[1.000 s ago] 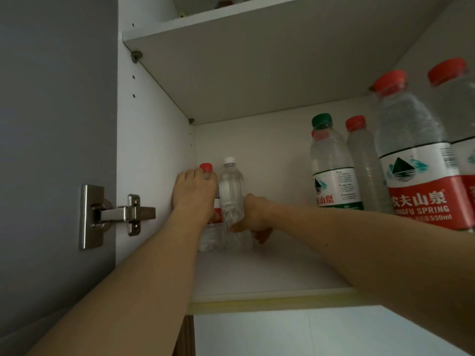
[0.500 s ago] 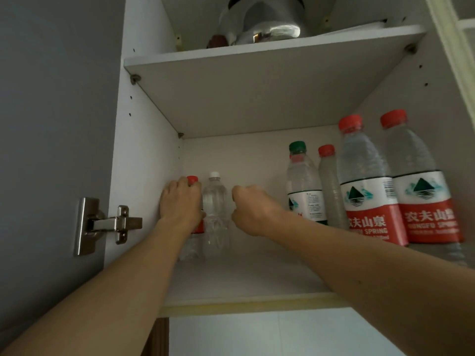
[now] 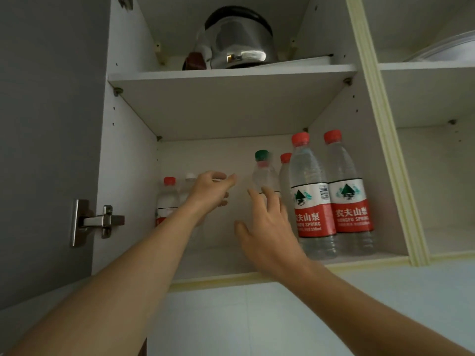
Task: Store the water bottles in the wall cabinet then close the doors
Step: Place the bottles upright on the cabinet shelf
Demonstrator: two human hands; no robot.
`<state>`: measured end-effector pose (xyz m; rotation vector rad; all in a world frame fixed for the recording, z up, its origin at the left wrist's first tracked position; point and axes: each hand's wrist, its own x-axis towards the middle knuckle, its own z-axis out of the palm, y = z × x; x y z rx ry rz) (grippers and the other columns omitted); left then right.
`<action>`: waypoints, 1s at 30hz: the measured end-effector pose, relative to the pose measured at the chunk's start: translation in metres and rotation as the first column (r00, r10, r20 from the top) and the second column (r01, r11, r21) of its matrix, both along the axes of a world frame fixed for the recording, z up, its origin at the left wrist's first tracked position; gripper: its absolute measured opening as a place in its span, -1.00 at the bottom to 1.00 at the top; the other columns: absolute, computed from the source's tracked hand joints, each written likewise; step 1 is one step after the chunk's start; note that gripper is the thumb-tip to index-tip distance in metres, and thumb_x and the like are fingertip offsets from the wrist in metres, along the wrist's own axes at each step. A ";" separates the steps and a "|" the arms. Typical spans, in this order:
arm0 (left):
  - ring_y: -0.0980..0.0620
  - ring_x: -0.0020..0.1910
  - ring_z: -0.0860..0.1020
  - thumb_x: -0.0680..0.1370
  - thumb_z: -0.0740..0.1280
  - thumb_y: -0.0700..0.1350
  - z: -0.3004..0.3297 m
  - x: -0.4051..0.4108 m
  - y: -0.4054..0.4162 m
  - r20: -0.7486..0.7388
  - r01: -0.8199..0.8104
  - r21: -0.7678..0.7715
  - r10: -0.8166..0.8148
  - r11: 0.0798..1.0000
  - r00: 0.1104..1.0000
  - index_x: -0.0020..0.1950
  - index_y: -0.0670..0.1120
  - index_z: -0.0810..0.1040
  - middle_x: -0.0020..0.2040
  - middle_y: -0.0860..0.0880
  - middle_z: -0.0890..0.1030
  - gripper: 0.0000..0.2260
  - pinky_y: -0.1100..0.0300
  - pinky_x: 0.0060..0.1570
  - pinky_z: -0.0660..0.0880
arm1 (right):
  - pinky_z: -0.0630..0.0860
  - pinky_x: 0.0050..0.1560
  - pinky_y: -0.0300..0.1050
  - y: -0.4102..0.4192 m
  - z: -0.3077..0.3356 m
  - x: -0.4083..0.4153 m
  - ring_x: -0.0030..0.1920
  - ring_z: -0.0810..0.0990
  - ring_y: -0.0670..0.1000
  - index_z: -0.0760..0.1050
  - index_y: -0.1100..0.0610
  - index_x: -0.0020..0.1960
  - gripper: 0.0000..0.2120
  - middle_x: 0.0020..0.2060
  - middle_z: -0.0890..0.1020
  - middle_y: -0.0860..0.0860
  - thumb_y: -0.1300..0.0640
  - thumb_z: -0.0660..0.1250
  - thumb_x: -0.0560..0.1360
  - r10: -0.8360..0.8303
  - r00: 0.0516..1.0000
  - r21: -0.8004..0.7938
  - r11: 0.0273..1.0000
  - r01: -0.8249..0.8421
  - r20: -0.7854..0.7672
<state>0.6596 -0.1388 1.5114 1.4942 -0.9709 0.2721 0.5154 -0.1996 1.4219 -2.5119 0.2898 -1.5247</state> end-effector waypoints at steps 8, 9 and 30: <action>-0.04 0.09 0.65 0.53 0.43 0.16 0.004 -0.016 -0.022 -0.023 0.196 0.173 -0.194 0.965 0.981 0.41 -0.11 0.44 0.17 -0.09 0.62 -0.45 0.03 0.06 0.65 | 0.04 0.56 0.32 -0.043 -0.026 -0.049 0.62 -0.05 0.17 0.21 0.08 0.57 -0.38 0.60 0.09 0.14 -0.21 0.11 0.61 -0.188 0.894 -0.148 0.952 0.268 0.407; -0.04 0.08 0.66 0.52 0.45 0.17 0.004 -0.017 -0.026 -0.024 0.200 0.182 -0.199 0.963 0.980 0.42 -0.08 0.41 0.17 -0.08 0.62 -0.43 0.04 0.04 0.65 | 0.02 0.55 0.36 -0.050 -0.027 -0.050 0.62 -0.07 0.20 0.20 0.11 0.58 -0.35 0.60 0.07 0.16 -0.22 0.10 0.60 -0.230 0.882 -0.088 0.953 0.290 0.411; -0.07 0.00 0.67 0.44 0.56 -0.05 -0.004 -0.030 -0.028 0.087 -0.005 0.221 -0.015 0.975 0.996 0.31 0.05 0.40 0.11 -0.03 0.63 -0.48 -0.13 -0.02 0.66 | 0.12 0.54 0.30 -0.067 -0.026 -0.040 0.55 -0.01 0.24 0.40 0.17 0.31 -0.28 0.55 0.05 0.15 -0.29 0.43 0.36 -0.459 0.814 0.200 0.888 0.413 0.356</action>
